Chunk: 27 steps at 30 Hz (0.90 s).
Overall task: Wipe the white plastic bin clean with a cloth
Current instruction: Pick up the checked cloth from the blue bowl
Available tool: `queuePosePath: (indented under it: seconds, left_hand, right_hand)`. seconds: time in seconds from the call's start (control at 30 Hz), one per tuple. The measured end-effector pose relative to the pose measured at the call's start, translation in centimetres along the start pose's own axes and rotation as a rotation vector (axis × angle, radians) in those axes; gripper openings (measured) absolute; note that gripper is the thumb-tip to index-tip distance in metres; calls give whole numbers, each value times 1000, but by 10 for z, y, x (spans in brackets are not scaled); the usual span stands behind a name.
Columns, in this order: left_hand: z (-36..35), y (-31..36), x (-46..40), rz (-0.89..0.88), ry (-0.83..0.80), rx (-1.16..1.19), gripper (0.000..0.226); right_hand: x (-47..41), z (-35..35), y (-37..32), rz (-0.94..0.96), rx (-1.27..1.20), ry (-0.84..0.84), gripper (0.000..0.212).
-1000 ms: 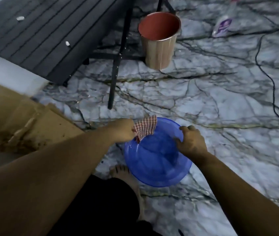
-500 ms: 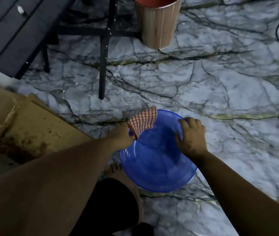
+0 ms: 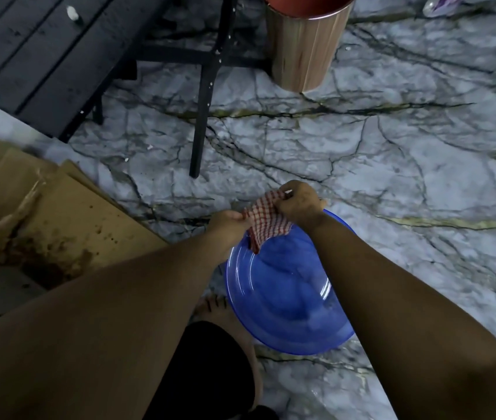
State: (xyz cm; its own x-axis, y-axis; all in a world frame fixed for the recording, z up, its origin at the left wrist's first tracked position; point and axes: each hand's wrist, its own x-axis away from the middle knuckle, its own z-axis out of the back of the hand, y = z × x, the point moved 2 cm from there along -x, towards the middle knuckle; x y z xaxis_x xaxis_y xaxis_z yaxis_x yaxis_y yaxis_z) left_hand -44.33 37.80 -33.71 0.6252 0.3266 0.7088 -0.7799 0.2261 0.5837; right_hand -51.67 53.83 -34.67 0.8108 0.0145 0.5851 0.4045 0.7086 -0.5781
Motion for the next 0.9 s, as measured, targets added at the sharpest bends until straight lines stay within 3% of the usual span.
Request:
queuePosePath:
  seconds: [0.17,0.27,0.33,0.4,0.5,0.57,0.63,0.7,0.9]
  left_hand:
    - [3,5,2,-29,24,39,26]
    - [5,15,11,-54,45,48,12]
    - [6,19,17,-64,35,63,14]
    - [7,23,28,-72,-15,94,13]
    - [17,32,46,-121,-68,115,6]
    - [30,45,64,-160,-106,141,4]
    - [48,60,88,-223,-130,156,26]
    - [69,74,116,-319,-112,167,33]
    - [171,90,227,-572,62,369,5]
  right_hand:
    - [11,2,1,164,-374,140,46]
    - [19,5,6,151,-599,124,54]
    - [27,7,14,48,-814,23,59]
    - [40,8,19,-75,-959,-151,53]
    - [68,18,10,-109,-979,-312,18]
    - [88,28,0,-29,-969,-333,18]
    - [114,44,-17,105,-933,-249,21]
    - [142,59,-42,262,-978,-215,20]
    - [240,81,-150,641,-869,-366,29]
